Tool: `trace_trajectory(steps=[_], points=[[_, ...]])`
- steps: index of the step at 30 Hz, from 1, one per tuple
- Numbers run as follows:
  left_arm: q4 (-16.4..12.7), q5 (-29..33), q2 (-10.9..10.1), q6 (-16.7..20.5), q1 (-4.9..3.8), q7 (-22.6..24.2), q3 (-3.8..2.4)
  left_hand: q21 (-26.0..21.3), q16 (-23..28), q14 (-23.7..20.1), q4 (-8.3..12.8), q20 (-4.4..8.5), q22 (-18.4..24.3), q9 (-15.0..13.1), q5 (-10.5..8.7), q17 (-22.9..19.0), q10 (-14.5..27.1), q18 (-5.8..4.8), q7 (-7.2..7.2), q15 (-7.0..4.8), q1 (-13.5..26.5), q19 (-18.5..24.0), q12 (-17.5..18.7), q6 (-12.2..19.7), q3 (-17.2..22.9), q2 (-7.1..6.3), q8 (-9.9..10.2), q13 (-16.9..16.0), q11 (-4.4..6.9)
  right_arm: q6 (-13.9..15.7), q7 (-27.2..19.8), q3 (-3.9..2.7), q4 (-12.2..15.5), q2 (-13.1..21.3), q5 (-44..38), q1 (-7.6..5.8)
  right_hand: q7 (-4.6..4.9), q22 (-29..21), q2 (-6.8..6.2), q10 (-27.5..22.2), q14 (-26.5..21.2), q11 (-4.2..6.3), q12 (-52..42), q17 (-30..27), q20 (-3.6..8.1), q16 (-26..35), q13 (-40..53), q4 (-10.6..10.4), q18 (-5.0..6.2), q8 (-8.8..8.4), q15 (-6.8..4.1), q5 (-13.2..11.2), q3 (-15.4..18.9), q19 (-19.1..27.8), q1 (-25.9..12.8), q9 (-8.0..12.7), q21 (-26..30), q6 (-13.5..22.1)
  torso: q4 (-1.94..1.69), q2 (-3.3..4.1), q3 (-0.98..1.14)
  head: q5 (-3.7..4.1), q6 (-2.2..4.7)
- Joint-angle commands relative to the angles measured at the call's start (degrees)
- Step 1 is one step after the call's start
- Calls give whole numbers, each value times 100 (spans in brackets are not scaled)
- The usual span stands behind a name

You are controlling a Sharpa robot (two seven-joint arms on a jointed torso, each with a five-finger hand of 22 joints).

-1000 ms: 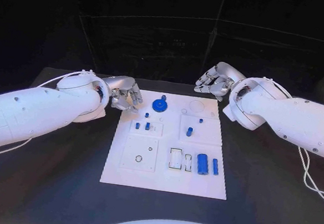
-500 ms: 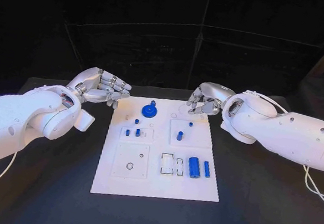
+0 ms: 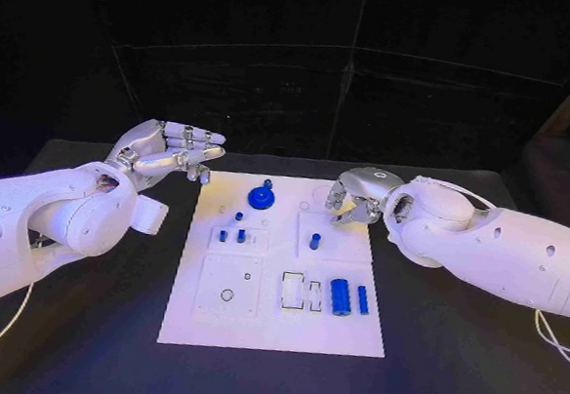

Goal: Assemble the parts on the task board

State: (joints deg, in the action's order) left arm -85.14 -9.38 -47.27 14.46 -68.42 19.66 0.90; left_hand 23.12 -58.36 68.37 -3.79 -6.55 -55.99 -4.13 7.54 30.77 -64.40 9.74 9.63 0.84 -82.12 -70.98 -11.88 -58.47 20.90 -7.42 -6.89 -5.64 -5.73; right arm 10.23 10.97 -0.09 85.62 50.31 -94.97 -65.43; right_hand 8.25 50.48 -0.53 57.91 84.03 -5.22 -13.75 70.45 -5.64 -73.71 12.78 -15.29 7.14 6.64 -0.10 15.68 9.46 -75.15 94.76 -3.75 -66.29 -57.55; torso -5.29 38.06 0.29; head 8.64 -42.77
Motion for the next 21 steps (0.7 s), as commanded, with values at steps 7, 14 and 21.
trace_trajectory(steps=[7, 14, 21], points=[[-59, 350, -35, -28, 11, 217, -5, -31, 45, -47, -10, 7, 14, -8, 35, -22, -37, 71, 19, 0, 20, 48, -19, -36, 37, 62, -20, -6, 11, -462, 105, -1, -57, -57, -300, 51, 62, -1, -15, -44, 227, -21, 80, -38, -52, 17, -121, -1, 4, -41, 47, 22, -81, 2, 38, -11, -24, -26, 9, 6, 5, -9, -30], [-54, 361, -40, -40, 23, 212, -5, -36, 51, -55, -10, 7, 19, -7, 37, -31, -33, 71, 26, 0, 24, 52, -24, -35, 36, 63, -22, -7, 7, -496, 163, -1, -90, -98, -304, 78, 54, 30, 95, 119, 222, -11, 150, -73, -55, 31, -374, 21, 6, -63, 32, -130, -423, -5, 274, -18, -55, -159, 9, 3, 7, -30, -57], [-37, 363, -43, -55, 30, 201, -4, -36, 51, -55, -10, 7, 19, -7, 37, -31, -33, 71, 26, 0, 24, 52, -24, -35, 36, 63, -22, -7, 7, -535, 231, -1, -102, -119, -305, 87, 40, 89, 106, 451, 208, 35, 230, -217, -3, 124, -616, 79, 0, -49, -19, -331, -1046, -22, 604, -23, -112, -384, 16, 6, 8, -50, -82]])
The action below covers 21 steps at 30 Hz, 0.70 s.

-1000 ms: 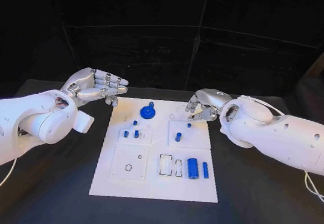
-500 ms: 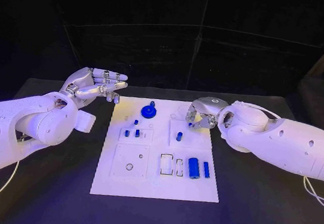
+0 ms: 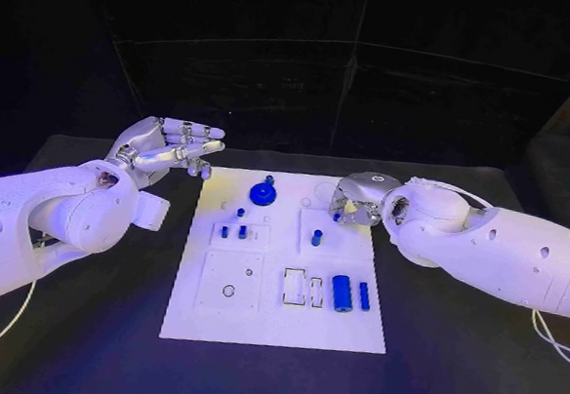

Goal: Assemble the parts on the task board

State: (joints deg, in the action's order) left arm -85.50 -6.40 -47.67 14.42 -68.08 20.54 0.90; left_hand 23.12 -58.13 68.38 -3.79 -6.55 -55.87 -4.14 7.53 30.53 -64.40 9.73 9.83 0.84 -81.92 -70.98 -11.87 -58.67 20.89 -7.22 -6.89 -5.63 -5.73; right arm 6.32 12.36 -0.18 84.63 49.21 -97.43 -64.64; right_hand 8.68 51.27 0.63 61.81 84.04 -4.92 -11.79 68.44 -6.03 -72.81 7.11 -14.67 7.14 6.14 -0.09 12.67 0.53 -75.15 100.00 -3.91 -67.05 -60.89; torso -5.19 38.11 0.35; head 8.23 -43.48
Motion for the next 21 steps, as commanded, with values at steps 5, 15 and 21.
trace_trajectory(steps=[5, 15, 21], points=[[9, 64, -7, -61, -2, 103, -4, -41, 31, -61, -9, 7, 11, -6, 38, -10, -28, 71, 11, 1, 5, 56, -28, -11, 35, 42, -23, -8, 5, -163, 112, 9, -8, -45, -74, 11, -22, 41, -119, 270, 208, 31, 97, -25, 57, 23, -178, 57, -3, 4, -43, -76, -663, -13, 137, -13, -68, -186, 6, -2, -2, -5, -21], [18, 65, -11, -72, -1, 94, -4, -47, 35, -68, -5, 6, 17, -4, 40, -15, -20, 70, 15, 4, 4, 60, -31, -6, 35, 41, -23, -8, 1, -25, 210, 9, 9, -89, -170, 32, -74, 148, -564, 593, 214, 75, 270, -45, 97, -16, -327, 271, -19, -32, -85, -173, -1918, -40, -403, -23, -161, -391, 7, -4, 0, 2, -45], [19, 65, -18, -79, -1, 87, -4, -47, 35, -68, -5, 6, 17, -4, 40, -15, -20, 70, 15, 4, 4, 60, -31, -6, 35, 41, -23, -8, 1, 158, 271, 8, 63, -56, -198, 36, -62, 187, -730, 661, 213, 84, 331, -82, 97, -19, -321, 499, -21, -56, -84, -195, -2461, -52, -812, -32, -194, -440, 7, -2, -1, 7, -51]])
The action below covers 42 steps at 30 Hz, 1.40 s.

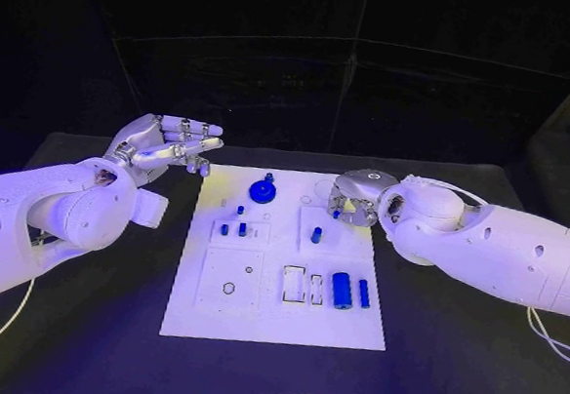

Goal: Assemble the parts on the task board

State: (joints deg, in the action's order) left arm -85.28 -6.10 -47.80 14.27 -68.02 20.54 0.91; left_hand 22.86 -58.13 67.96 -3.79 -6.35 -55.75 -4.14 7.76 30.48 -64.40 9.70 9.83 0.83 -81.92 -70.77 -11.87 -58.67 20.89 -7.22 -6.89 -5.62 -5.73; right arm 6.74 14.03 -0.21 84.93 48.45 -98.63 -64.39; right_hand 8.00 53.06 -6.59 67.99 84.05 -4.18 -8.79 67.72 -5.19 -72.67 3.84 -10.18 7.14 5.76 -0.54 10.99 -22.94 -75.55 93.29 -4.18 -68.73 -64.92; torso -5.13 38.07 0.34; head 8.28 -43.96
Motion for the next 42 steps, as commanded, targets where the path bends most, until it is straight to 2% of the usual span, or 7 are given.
trace_trajectory(steps=[1, 10, 21, 31, 33, 37, 42], points=[[-4, 35, -6, -66, -6, 86, -5, -21, 35, -27, -5, -14, 5, -4, 18, -10, -20, 73, 15, 5, 4, 40, -31, -6, 36, 41, -23, -9, 1, 137, 110, 10, 45, 30, -74, 12, 4, 10, -27, 48, 212, 9, 37, -15, 13, -32, 7, 75, -21, -20, -40, -32, -158, -12, -197, -6, -28, -42, 2, 0, 0, 5, -4], [22, 35, -10, -76, -6, 81, -5, -26, 37, -32, 2, -14, 9, -3, 19, -13, -13, 72, 17, 6, -2, 43, -36, -2, 37, 39, -24, -9, 0, 375, 156, 7, 242, 188, 12, 10, 0, 29, -94, 72, 214, 16, 65, -27, 15, -46, 11, 202, -24, -27, -37, -91, -350, -21, -493, -13, -43, -68, 0, -3, 2, 30, -4], [91, 35, 8, -80, -6, 70, -5, -26, 37, -32, 2, -14, 9, -3, 19, -13, -13, 72, 17, 6, -2, 43, -36, -2, 37, 39, -24, -9, 0, 676, 141, 1, 513, 426, 209, -1, 0, 45, -107, 58, 217, 12, 84, -27, 15, -56, 8, 241, -27, -38, -35, -104, -409, -29, -594, -12, -53, -61, 0, -3, -6, 34, 13], [154, 35, 43, -92, -6, 72, -4, -31, 40, -39, 11, -15, 15, -1, 20, -18, -6, 72, 18, 7, -8, 46, -41, 3, 38, 36, -26, -10, -2, 1081, 48, -20, 1078, 560, 655, -45, 5, 65, -121, 47, 222, 9, 97, -15, 21, -72, 7, 279, -29, -46, -33, -96, -447, -38, -639, -11, -67, -52, -10, -8, -7, -1, 0], [173, 35, 64, -94, -1, 74, -4, -31, 40, -39, 11, -15, 15, -1, 20, -18, -6, 72, 18, 7, -8, 46, -41, 3, 38, 36, -26, -10, -2, 1145, 47, -25, 1211, 542, 685, -54, 8, 69, -121, 42, 223, 6, 101, -11, 22, -78, 7, 291, -29, -49, -31, -89, -463, -40, -651, -10, -70, -48, -22, -14, -11, -17, 7], [197, 35, 98, -95, 16, 75, -3, -31, 40, -39, 11, -15, 15, -1, 20, -18, -6, 72, 18, 7, -8, 46, -41, 3, 38, 36, -26, -10, -2, 1211, 54, -29, 1407, 429, 714, -68, 11, 83, -120, 37, 225, 3, 106, -3, 23, -86, 6, 302, -32, -52, -30, -82, -478, -46, -665, -10, -79, -45, -20, -3, -21, -54, 12], [212, 35, 125, -98, 23, 72, -1, -34, 40, -41, 14, -15, 17, -1, 19, -20, -5, 72, 19, 8, -9, 47, -45, 4, 37, 36, -27, -10, -3, 1166, 52, -29, 1436, 210, 701, -73, 12, 90, -119, 37, 226, 2, 107, 0, 23, -90, 7, 308, -33, -52, -29, -78, -485, -50, -674, -10, -84, -45, -15, -4, -14, -198, -21]])
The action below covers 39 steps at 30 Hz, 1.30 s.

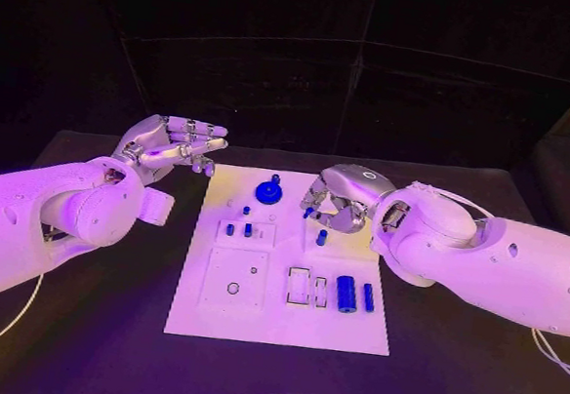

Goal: Assemble the parts on the task board

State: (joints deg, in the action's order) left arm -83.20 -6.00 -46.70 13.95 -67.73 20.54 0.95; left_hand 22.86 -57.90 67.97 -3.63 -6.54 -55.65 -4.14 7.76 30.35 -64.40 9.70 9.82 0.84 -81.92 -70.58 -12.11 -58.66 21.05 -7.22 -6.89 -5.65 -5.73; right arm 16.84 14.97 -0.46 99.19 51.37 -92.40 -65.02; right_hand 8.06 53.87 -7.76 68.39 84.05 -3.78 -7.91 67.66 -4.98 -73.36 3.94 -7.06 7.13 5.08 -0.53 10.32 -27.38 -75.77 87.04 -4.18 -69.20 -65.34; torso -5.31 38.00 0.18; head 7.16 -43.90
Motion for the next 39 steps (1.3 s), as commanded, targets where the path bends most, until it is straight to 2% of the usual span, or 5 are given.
trace_trajectory(steps=[1, 10, 18, 28, 39], points=[[8, 26, 21, -65, -6, 71, -5, -34, 17, -42, -2, 5, 8, -1, 20, -7, -5, 72, 20, 7, -9, 28, -21, 3, 22, 36, -28, -7, -2, 128, -43, -3, -5, -142, 61, -10, 7, 10, -2, -2, 227, -38, 19, 6, 2, -21, -3, -3, -33, 16, -30, -11, -41, -29, -48, -10, -37, -2, 3, 3, 2, -116, -37], [35, 71, 87, -23, -4, 98, 15, -36, 17, -44, -1, 4, 10, -1, 19, -9, -6, 71, 19, 7, -8, 29, -26, 2, 21, 38, -30, -8, -3, -214, -82, 19, -300, -770, -178, 52, 12, 33, -1, -11, 229, -44, 28, 11, 1, -31, -3, 10, -38, 10, -26, -9, -56, -39, -95, -9, -52, 6, 5, 11, 8, -332, -121], [51, 115, 125, -10, -3, 125, 43, -38, 18, -45, -1, 4, 12, -2, 19, -11, -9, 71, 19, 7, -8, 30, -32, -1, 22, 42, -34, -9, -2, -441, -89, 83, -407, -1137, -470, 290, 14, 32, 9, -22, 230, -47, 36, 11, -1, -34, -4, 23, -38, 4, -23, -5, -71, -39, -116, -8, -53, 15, 25, 12, 15, -493, -192], [67, 121, 161, -16, 0, 146, 48, -38, 18, -45, -1, 4, 12, -2, 19, -11, -9, 71, 19, 7, -8, 30, -32, -1, 22, 42, -34, -9, -2, -632, -89, 203, -453, -1296, -544, 364, 17, 34, 13, -28, 230, -50, 40, 12, -2, -38, -3, 33, -38, 0, -21, -4, -79, -40, -138, -7, -55, 22, 17, 11, 17, -545, -230], [85, 122, 167, -36, 9, 129, 50, -38, 18, -45, -1, 4, 12, -2, 19, -11, -9, 71, 19, 7, -8, 30, -32, -1, 22, 42, -34, -9, -2, -762, -48, 231, -369, -1289, -612, 404, 18, 32, 11, -31, 229, -51, 42, 6, -3, -34, -3, 38, -38, -1, -20, -5, -80, -39, -147, -7, -54, 24, 18, 9, 10, -595, -292]])
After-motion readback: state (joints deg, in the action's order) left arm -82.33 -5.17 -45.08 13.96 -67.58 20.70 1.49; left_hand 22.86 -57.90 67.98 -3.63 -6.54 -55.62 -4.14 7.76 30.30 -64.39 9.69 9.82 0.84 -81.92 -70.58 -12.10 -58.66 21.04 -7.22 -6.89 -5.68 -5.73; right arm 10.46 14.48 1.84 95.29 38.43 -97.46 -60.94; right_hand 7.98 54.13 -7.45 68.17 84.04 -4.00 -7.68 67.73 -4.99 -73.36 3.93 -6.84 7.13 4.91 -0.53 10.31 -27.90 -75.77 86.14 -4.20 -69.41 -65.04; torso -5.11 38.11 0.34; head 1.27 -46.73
